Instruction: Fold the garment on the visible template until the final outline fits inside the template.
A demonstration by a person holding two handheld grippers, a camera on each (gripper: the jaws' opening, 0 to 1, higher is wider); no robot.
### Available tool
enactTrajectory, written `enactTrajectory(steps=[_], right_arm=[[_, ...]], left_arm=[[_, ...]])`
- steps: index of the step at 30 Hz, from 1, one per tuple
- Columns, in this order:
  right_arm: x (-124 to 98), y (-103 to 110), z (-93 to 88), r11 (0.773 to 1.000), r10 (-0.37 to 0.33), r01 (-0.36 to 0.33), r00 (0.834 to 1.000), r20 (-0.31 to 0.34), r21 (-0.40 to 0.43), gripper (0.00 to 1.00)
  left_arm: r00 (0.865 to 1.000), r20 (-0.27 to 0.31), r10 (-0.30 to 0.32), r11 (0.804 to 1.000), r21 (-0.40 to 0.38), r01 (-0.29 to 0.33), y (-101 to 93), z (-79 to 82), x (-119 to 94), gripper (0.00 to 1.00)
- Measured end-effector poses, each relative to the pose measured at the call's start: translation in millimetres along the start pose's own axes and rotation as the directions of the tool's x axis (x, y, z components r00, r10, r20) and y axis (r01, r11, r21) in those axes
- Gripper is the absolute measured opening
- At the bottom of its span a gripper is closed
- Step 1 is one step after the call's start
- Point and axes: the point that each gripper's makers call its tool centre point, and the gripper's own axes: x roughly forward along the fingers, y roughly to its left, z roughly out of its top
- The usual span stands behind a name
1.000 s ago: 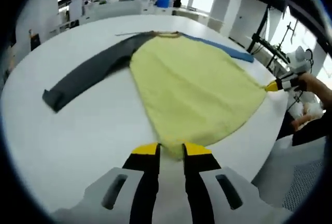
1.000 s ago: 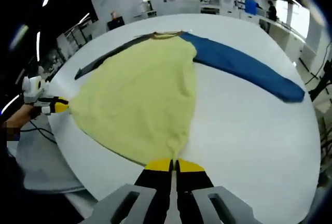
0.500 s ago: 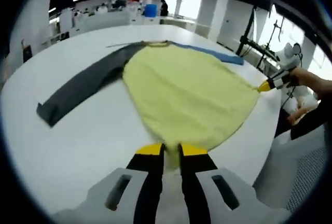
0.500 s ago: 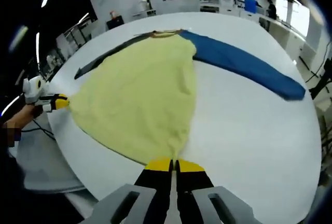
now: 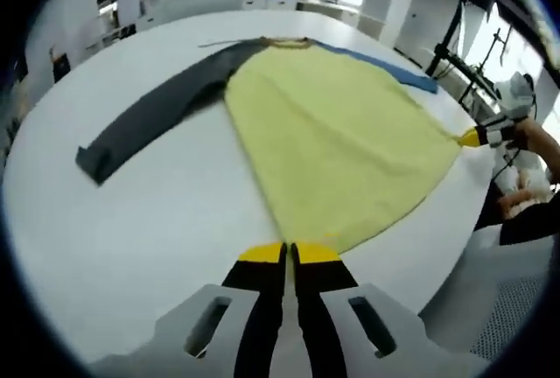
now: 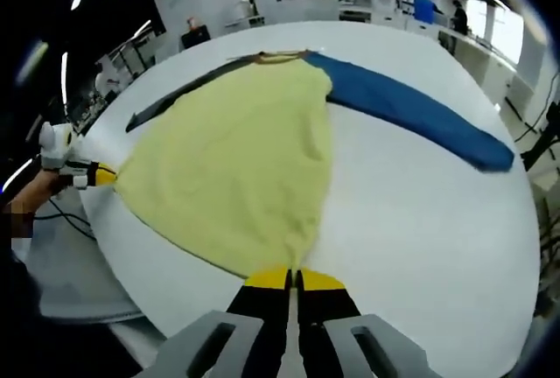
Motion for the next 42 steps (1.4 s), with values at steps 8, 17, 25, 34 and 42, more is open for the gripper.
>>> enactTrajectory(steps=[8,17,25,34,42], right_arm=[[3.5,-0.4,-5.6,1.000,-0.015,0.015,1.000,-0.015,-0.019,0.00],[0.0,4.3,-1.3,0.999,0.041,-0.041,0.999,0.010,-0.004,0.01],[-14.7,11.1,20.3,0.994,0.111,-0.111,0.991,0.080,-0.003,0.31],[-25.7,-9.8,44.0,0.996,0.092,-0.093,0.980,0.178,-0.003,0.62],[-32.3,-56.9,68.4,0.999,0.022,-0.034,0.959,0.284,0.040,0.73]], left_arm=[[0.997,-0.036,0.065,0.992,0.114,-0.061,-0.5,-2.2,1.5,0.01],[0.999,0.004,0.054,0.994,0.092,-0.054,0.6,4.0,-3.1,0.16],[0.986,0.162,-0.041,0.999,-0.028,0.046,-3.7,28.3,-10.1,0.38],[0.953,0.297,-0.062,0.998,0.021,0.058,-5.3,52.3,-22.9,0.62],[0.936,0.341,-0.089,0.995,0.068,0.070,-12.4,62.3,-27.0,0.81]])
